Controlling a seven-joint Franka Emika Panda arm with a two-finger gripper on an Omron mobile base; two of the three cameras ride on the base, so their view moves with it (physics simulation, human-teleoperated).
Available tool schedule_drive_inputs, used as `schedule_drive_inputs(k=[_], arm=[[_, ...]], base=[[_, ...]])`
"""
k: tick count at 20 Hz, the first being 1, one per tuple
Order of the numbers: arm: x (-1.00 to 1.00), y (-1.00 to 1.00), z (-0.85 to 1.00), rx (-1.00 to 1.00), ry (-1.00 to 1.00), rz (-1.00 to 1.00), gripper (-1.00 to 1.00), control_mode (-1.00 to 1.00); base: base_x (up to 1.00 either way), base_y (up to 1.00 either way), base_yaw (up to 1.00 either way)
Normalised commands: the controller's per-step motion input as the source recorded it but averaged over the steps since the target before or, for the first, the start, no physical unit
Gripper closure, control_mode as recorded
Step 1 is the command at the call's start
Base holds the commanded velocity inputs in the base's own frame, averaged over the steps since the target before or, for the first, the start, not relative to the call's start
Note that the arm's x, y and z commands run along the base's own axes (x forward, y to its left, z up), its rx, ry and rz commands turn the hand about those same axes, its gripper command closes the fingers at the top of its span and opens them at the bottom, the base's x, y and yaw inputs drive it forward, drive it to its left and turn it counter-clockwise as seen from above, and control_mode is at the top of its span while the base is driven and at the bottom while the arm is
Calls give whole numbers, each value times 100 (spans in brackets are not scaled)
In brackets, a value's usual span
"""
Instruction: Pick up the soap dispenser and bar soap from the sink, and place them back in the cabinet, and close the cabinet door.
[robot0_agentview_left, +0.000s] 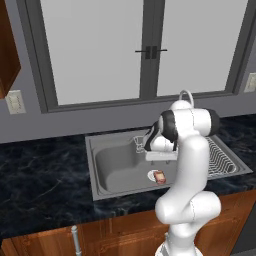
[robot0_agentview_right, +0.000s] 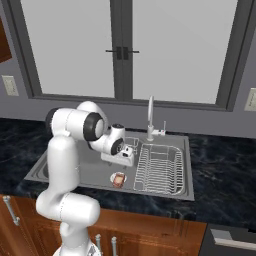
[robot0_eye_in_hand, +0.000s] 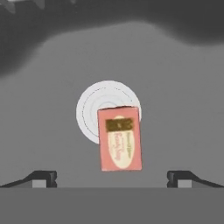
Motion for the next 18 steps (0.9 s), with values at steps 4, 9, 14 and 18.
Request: schedule_drive_inputs(k=[4, 9, 14, 18], arm=[[0, 0, -23, 0, 0, 3, -100, -100], [0, 0, -19, 0, 0, 2, -100, -100], [0, 0, -13, 0, 0, 1, -100, -100], [0, 0, -10, 0, 0, 0, -100, -100]], base=[[0, 0, 0], [0, 0, 0], [0, 0, 0], [0, 0, 0]])
